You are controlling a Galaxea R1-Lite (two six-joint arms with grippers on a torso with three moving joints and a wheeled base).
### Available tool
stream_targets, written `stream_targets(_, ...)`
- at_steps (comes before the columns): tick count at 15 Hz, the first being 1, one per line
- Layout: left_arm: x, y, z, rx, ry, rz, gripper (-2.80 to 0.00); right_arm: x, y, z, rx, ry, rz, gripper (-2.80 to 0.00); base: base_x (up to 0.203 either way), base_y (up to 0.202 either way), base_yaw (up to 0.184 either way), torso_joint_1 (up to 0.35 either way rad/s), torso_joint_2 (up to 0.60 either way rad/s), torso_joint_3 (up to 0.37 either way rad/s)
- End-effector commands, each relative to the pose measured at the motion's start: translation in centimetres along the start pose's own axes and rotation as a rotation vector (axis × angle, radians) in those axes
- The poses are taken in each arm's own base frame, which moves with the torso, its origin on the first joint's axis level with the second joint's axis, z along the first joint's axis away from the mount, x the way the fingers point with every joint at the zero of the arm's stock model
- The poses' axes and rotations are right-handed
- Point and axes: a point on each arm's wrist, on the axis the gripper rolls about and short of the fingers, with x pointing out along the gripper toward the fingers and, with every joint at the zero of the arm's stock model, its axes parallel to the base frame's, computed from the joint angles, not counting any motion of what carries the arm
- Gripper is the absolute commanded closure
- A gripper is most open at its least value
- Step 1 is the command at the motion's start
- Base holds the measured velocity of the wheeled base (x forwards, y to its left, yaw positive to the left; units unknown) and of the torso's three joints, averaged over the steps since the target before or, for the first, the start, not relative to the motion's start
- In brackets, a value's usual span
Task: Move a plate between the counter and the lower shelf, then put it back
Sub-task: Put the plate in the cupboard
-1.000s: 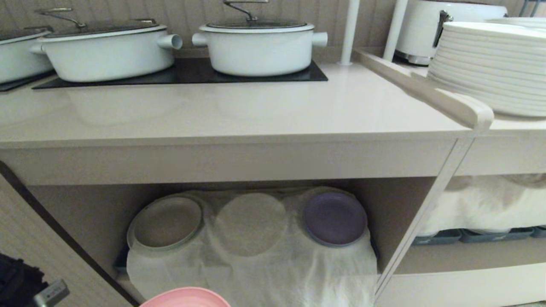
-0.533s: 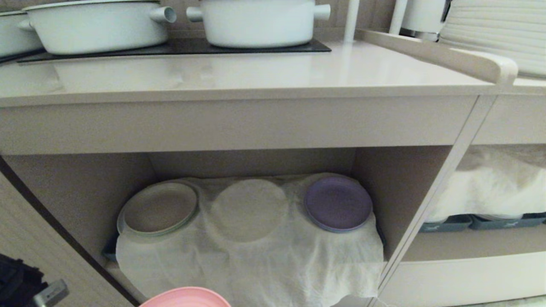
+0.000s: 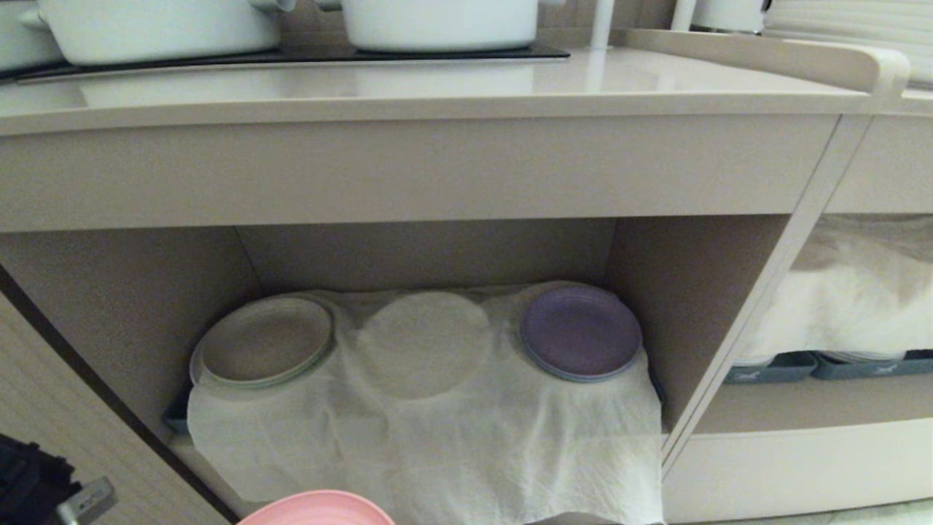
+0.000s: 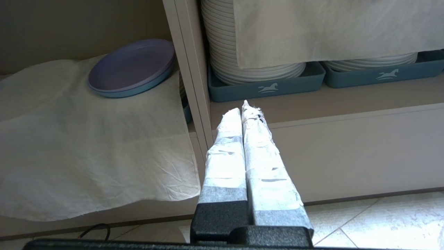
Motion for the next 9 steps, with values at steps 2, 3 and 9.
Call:
stream_targets(2, 0.01, 0.04, -0.05, -0.005, 0.004, 0.002, 0.0, 0.0, 0.0, 0.0, 0.001, 0.0, 0.0, 0.0, 0.0, 0.0, 0.0, 0.0, 0.0, 0.0)
stream_targets(3, 0.02, 0.05, -0.06, -0.005, 0.005, 0.002, 0.0, 0.0, 0.0, 0.0, 0.001, 0.0, 0.0, 0.0, 0.0, 0.0, 0.0, 0.0, 0.0, 0.0)
stream_targets(9, 0.12, 0.34, -0.4, -0.005, -0.005, -0.006, 0.0, 0.0, 0.0, 0.0, 0.001, 0.0, 0.0, 0.0, 0.0, 0.0, 0.0, 0.0, 0.0, 0.0)
